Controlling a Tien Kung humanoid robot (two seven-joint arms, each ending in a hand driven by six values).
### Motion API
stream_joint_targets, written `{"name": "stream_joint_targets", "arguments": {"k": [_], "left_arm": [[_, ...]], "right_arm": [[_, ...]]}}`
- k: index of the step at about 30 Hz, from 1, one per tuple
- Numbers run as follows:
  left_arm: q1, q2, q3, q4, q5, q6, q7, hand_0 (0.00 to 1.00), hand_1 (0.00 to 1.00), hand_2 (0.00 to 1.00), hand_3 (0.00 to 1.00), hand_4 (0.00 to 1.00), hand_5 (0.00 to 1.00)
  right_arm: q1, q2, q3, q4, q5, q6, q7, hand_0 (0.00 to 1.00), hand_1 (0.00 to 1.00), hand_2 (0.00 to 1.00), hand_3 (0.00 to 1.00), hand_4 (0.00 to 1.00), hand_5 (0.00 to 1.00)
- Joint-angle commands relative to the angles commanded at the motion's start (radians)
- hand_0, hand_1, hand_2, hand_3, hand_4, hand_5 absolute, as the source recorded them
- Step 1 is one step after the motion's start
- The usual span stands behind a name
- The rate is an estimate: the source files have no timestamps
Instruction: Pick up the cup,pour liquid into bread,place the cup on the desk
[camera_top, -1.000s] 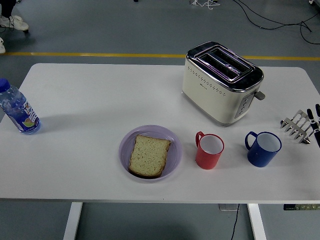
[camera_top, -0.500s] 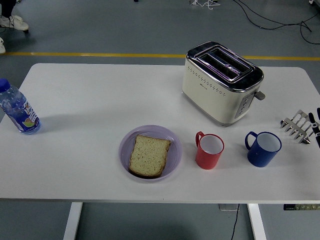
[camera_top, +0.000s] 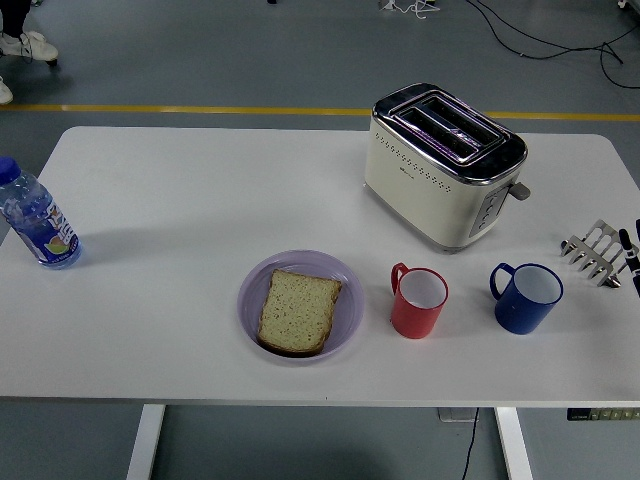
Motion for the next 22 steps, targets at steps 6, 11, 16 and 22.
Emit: {"name": "stream_joint_targets", "arguments": {"k": [6,11,16,22], "left_arm": [[0.004,-0.002,-0.009,0.000,0.020,-0.001,0.002,0.348,0.314,0.402,0.640,0.368,0.998],[0.006,-0.003,-0.007,0.000,0.024,-0.001,0.002,0.348,0.315,0.403,0.639,0.367,0.998],[0.007,-0.002,-0.010,0.000,0.034,-0.001,0.004,0.348,0.315,0.403,0.639,0.367,0.998],[0.007,-0.002,-0.003,0.000,0.026,0.001,0.002,0.347,0.315,0.403,0.638,0.365,0.998]], "right_arm": [[-0.001,0.000,0.007,0.001,0.000,0.001,0.000,0.595,0.544,0.615,0.592,0.626,0.111],[-0.004,0.002,0.011,-0.001,0.001,0.001,0.000,0.593,0.542,0.615,0.592,0.626,0.109],[-0.005,0.004,0.014,-0.001,0.001,0.002,0.000,0.593,0.542,0.615,0.592,0.626,0.109],[-0.007,0.005,0.019,-0.001,0.000,0.002,0.000,0.593,0.542,0.615,0.591,0.625,0.108]]}}
